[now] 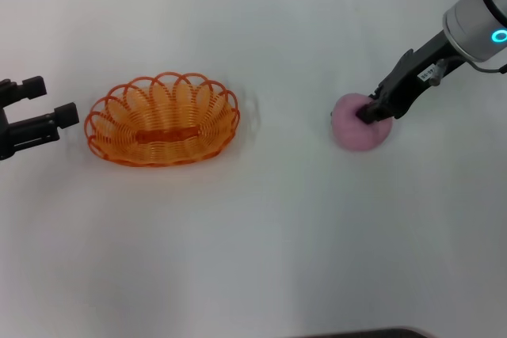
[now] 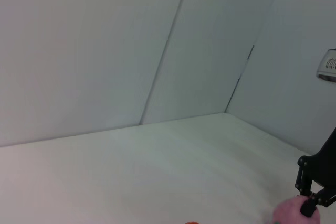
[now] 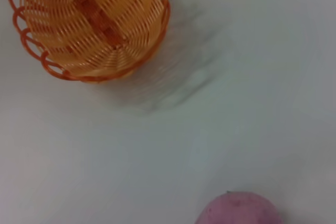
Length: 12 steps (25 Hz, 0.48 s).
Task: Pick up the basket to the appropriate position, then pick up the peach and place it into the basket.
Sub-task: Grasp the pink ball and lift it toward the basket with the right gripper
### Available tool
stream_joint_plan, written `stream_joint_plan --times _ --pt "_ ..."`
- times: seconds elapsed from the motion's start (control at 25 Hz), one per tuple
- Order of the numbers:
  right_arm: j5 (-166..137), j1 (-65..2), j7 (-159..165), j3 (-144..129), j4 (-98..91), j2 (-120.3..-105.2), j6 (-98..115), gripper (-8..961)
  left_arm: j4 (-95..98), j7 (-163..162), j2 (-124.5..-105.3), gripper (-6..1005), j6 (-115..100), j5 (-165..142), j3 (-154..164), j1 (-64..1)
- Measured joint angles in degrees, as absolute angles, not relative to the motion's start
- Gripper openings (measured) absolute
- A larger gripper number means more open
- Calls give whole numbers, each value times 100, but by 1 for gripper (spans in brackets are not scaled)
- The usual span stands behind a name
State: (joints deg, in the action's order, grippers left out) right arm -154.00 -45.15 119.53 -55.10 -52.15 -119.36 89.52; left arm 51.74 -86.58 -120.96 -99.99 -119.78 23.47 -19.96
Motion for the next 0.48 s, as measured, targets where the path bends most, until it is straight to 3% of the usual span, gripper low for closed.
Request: stream_joint_plan --times 0.36,0.48 --pt "-14922 -4385 11653 -4736 -5668 -11842 9223 120 5177 -8665 -12093 854 -9929 -11997 2350 -1985" --pt "-13937 -4279 11407 -4349 -5729 -11730 9358 118 5177 -8672 -12093 854 -9929 -11998 2355 -1980"
